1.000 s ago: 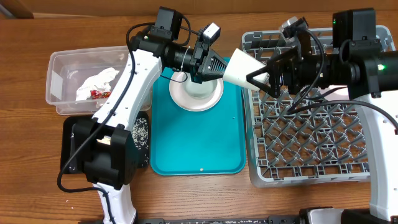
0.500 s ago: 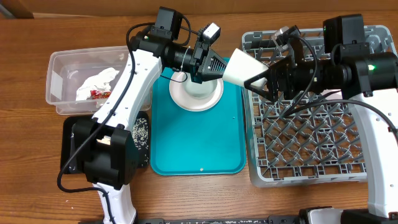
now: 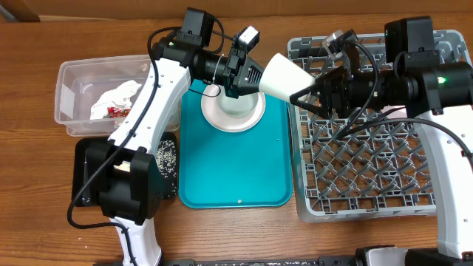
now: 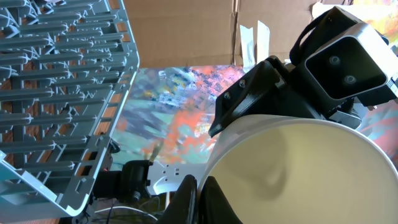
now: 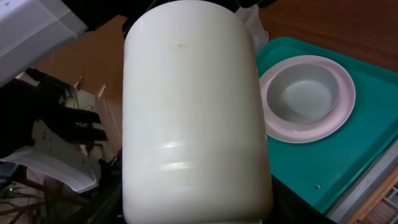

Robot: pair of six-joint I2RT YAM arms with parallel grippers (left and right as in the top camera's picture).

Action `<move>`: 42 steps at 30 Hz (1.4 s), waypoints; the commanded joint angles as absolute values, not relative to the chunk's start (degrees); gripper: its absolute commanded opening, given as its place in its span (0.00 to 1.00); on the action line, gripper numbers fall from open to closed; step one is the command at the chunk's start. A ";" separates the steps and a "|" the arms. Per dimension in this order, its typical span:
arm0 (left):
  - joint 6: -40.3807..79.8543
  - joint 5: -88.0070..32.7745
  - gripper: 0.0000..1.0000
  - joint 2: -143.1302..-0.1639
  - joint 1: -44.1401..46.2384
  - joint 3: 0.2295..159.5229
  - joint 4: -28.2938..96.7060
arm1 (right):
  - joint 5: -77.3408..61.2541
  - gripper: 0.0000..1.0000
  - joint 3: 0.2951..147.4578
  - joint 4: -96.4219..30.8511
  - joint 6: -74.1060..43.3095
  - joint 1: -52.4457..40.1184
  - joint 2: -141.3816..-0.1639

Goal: Sort waste into correct bins and load items into the dishwasher

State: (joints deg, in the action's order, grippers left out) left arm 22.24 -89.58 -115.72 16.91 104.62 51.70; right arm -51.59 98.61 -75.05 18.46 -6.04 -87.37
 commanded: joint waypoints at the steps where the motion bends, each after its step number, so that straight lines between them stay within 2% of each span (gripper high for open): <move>1: 20.95 -90.61 0.04 -114.30 17.32 105.80 51.66 | -52.36 0.48 98.52 -74.43 18.26 -6.26 -87.00; 7: 20.78 -90.61 0.04 -114.30 17.54 105.80 52.49 | -52.40 0.49 98.52 -73.78 17.58 -6.26 -87.00; 18: 20.73 -90.59 0.04 -114.30 18.96 105.80 52.45 | -53.36 0.49 98.52 -73.38 7.68 -6.26 -87.00; 24: 20.75 -90.59 0.04 -114.30 19.03 105.80 52.45 | -55.64 0.51 98.52 -72.53 7.42 -6.26 -87.00; 42: 21.45 -90.63 0.04 -113.54 18.70 106.45 52.21 | -54.94 0.67 98.52 -72.20 7.49 -6.26 -87.00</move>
State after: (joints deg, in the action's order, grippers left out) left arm 22.52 -89.56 -115.72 17.17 104.62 52.66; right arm -52.84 98.61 -73.28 9.04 -6.00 -87.37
